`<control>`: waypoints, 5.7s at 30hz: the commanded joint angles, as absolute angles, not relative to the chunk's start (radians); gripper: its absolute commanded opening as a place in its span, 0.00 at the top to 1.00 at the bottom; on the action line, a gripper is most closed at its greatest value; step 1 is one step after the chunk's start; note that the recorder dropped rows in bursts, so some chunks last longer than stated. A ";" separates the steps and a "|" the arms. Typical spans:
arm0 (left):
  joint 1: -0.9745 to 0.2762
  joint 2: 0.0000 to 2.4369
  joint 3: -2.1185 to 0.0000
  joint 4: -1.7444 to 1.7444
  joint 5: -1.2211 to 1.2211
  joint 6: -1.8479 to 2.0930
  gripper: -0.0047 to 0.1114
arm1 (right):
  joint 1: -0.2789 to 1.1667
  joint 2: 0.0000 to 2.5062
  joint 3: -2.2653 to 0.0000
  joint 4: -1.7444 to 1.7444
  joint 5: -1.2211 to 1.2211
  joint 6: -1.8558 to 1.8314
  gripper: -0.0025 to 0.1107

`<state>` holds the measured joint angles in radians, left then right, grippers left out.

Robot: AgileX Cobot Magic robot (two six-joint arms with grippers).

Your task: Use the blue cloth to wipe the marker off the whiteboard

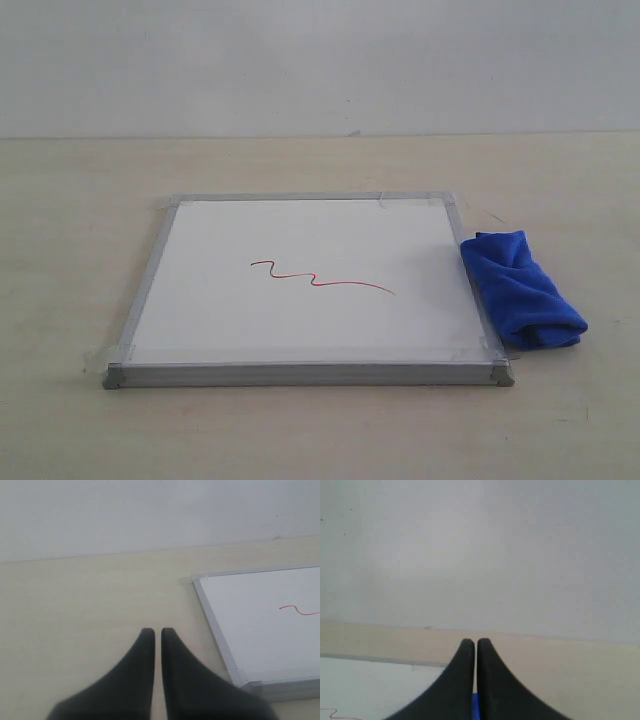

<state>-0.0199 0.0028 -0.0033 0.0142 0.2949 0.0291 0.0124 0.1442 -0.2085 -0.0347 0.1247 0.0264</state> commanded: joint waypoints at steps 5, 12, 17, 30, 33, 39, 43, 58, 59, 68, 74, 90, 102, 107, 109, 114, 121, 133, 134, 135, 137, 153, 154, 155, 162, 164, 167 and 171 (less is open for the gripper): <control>-0.024 0.000 0.000 0.008 0.296 0.031 0.92 | 0.010 0.426 -0.364 -0.017 0.318 0.044 0.98; -0.024 0.000 0.000 0.008 0.296 0.031 0.92 | 0.010 0.490 -0.364 0.000 0.213 0.063 0.98; -0.024 0.000 0.000 0.008 0.296 0.031 0.92 | 0.010 0.490 -0.364 0.000 0.153 0.085 0.98; -0.024 0.000 0.000 0.008 0.296 0.031 0.92 | 0.010 0.709 -0.431 0.021 0.122 0.085 0.98; -0.024 0.000 0.000 0.008 0.296 0.031 0.92 | 0.010 0.822 -0.501 0.021 0.212 0.085 0.98; -0.024 0.000 0.000 0.008 0.296 0.031 0.92 | 0.010 1.056 -0.704 0.021 0.357 0.027 0.98; -0.024 0.000 0.000 0.008 0.296 0.031 0.92 | 0.010 1.201 -0.864 0.021 0.493 -0.040 0.98; -0.024 0.000 0.000 0.008 0.296 0.031 0.92 | 0.010 1.627 -1.426 0.080 1.021 -0.121 0.41; -0.024 0.000 0.000 0.008 0.296 0.031 0.92 | 0.010 1.643 -1.434 0.080 1.038 -0.121 0.37; -0.024 0.000 0.000 0.008 0.296 0.031 0.92 | 0.010 1.782 -1.435 0.094 1.032 -0.110 0.53; -0.024 0.000 0.000 0.008 0.296 0.031 0.92 | 0.010 1.859 -1.435 0.099 1.035 -0.110 0.40; -0.024 0.000 0.000 0.008 0.296 0.031 0.92 | 0.010 1.985 -1.382 0.131 0.995 -0.095 0.39; -0.024 0.000 0.000 0.008 0.296 0.031 0.92 | 0.010 2.081 -1.382 0.131 0.947 -0.063 0.40; -0.024 0.000 0.000 0.008 0.296 0.031 0.92 | 0.010 2.084 -1.382 0.131 0.943 -0.048 0.72; -0.024 0.000 0.000 0.008 0.296 0.031 0.92 | 0.010 2.084 -1.382 0.131 0.943 -0.048 0.92; -0.024 0.000 0.000 0.008 0.296 0.031 0.92 | 0.010 2.075 -1.416 0.131 0.985 -0.096 0.98; -0.024 0.000 0.000 0.008 0.296 0.031 0.92 | 0.021 1.966 -1.611 0.319 1.128 -0.198 0.98; -0.024 0.000 0.000 0.008 0.296 0.031 0.92 | 0.470 2.027 -1.628 0.340 0.737 -0.110 0.98; -0.024 0.000 0.000 0.008 0.296 0.031 0.92 | 0.490 2.048 -1.628 0.340 0.697 -0.102 0.98; -0.024 0.000 0.000 0.008 0.296 0.031 0.92 | 0.503 2.069 -1.628 0.342 0.664 -0.086 0.98; -0.024 0.000 0.000 0.008 0.296 0.031 0.92 | 0.515 2.109 -1.628 0.346 0.635 -0.017 0.98; -0.024 0.000 0.000 0.008 0.296 0.031 0.92 | 0.520 2.423 -1.964 0.363 0.852 0.052 0.98; -0.024 0.000 0.000 0.008 0.296 0.031 0.92 | 0.520 2.441 -1.986 0.338 0.875 0.071 0.98; -0.024 0.000 0.000 0.008 0.296 0.031 0.92 | 0.520 2.450 -2.004 0.290 0.893 0.109 0.98; -0.024 0.000 0.000 0.008 0.296 0.031 0.92 | 0.508 2.456 -2.028 -0.152 1.046 0.307 0.98; -0.024 0.000 0.000 0.008 0.296 0.031 0.92 | 0.498 2.452 -2.028 -0.208 1.078 0.309 0.98; -0.024 0.000 0.000 0.008 0.296 0.031 0.92 | 0.493 2.439 -2.028 -0.234 1.084 0.325 0.98; -0.024 0.000 0.000 0.008 0.296 0.031 0.92 | 0.506 2.421 -2.028 -0.112 1.016 0.288 0.98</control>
